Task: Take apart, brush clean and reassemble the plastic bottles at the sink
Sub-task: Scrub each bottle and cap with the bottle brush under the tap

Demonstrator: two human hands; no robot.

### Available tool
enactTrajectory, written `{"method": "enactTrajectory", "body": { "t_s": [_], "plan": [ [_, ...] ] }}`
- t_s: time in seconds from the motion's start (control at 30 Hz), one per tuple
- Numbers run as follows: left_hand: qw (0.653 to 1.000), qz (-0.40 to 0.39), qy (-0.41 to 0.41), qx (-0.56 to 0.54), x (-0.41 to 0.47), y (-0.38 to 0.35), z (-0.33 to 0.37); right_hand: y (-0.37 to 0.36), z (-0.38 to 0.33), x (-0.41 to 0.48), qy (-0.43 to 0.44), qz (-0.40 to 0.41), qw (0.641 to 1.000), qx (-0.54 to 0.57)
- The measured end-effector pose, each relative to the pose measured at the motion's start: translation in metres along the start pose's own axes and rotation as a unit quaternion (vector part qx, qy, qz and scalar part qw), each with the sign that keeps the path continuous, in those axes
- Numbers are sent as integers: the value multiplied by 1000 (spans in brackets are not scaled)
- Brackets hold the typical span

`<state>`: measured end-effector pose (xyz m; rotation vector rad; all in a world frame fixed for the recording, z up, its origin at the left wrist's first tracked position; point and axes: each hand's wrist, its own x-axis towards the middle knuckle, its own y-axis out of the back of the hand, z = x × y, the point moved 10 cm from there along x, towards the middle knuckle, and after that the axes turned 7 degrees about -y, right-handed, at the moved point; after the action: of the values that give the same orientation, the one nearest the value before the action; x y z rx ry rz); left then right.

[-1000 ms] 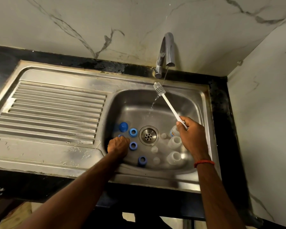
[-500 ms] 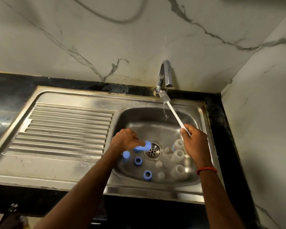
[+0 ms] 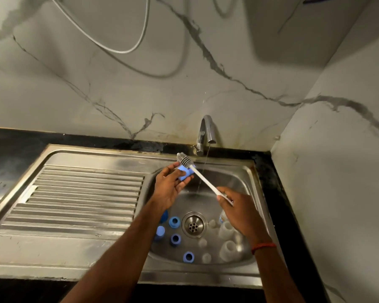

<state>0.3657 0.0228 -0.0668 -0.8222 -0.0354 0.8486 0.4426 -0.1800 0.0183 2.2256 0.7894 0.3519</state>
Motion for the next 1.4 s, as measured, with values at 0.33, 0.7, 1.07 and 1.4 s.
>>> {"method": "enactTrajectory", "body": {
  "t_s": [0.33, 0.7, 1.07, 1.4],
  "plan": [
    [1000, -16, -12, -10, -2, -4, 0, -1, -5, -5, 32, 31, 994, -100],
    [992, 107, -13, -72, -7, 35, 14, 21, -10, -15, 76, 58, 992, -88],
    [961, 118, -104, 227, -13, 34, 45, 23, -64, -21, 168, 125, 929, -304],
    [931, 141, -141, 305, -25, 35, 71, 24, -52, -9, 96, 9, 983, -155]
  ]
}}
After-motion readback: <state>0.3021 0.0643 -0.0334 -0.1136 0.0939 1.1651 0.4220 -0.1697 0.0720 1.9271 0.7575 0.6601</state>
